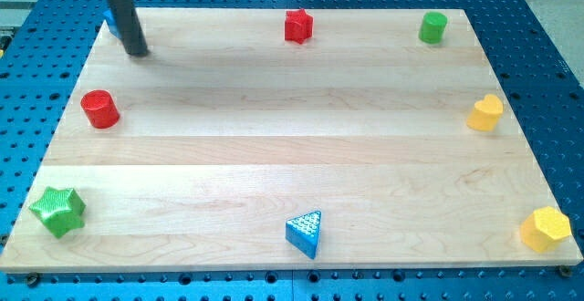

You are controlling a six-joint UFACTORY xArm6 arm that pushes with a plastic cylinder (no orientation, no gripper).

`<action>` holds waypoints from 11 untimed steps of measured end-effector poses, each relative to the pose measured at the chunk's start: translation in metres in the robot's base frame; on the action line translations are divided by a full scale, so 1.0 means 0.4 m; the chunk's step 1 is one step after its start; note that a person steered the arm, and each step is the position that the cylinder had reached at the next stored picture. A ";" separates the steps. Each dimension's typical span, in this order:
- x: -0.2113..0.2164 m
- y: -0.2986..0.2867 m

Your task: Move the cube towards the center

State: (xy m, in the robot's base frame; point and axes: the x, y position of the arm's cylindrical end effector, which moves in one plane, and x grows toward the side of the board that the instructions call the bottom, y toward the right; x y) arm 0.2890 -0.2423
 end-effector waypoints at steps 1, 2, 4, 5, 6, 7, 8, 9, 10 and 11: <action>-0.002 -0.037; -0.046 -0.153; -0.161 -0.148; -0.243 -0.135; -0.245 -0.134; -0.228 -0.129; -0.157 -0.098; -0.154 -0.030; -0.212 0.014; -0.243 0.035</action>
